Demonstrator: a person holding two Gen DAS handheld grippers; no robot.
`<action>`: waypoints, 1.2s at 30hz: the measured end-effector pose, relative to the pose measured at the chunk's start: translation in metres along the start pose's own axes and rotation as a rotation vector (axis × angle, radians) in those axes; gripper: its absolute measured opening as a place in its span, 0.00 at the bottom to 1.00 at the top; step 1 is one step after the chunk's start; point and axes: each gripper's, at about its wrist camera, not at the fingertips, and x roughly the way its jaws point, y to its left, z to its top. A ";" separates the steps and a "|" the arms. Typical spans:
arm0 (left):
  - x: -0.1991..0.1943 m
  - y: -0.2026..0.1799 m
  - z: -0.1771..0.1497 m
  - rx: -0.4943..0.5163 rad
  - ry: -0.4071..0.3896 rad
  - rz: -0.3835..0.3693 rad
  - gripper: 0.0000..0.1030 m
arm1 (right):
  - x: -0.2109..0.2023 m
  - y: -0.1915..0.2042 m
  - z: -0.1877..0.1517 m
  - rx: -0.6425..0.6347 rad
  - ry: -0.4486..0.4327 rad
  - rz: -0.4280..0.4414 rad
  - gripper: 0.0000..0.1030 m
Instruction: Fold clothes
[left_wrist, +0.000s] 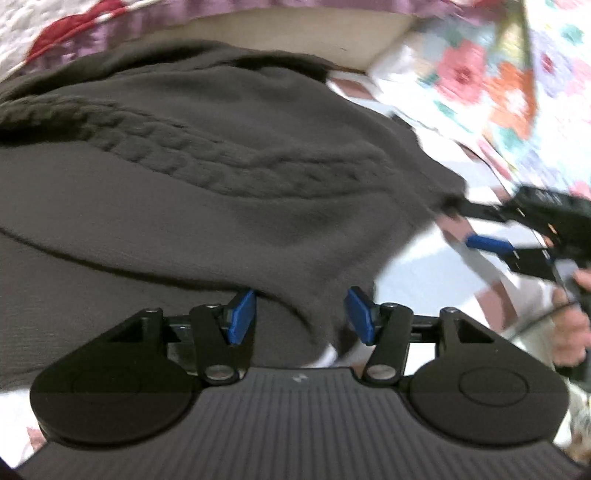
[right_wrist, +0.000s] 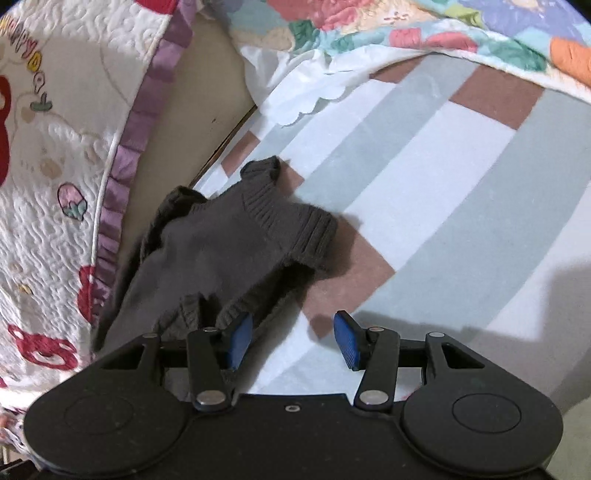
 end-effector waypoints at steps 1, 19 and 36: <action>0.001 0.004 0.001 -0.035 -0.014 0.009 0.60 | 0.001 -0.001 0.002 0.004 0.000 0.018 0.53; 0.002 0.022 -0.010 -0.148 0.058 -0.243 0.14 | 0.033 0.000 0.021 -0.024 -0.100 0.085 0.62; -0.013 0.014 -0.002 -0.209 0.154 -0.515 0.09 | -0.016 0.009 0.038 -0.309 -0.377 0.043 0.07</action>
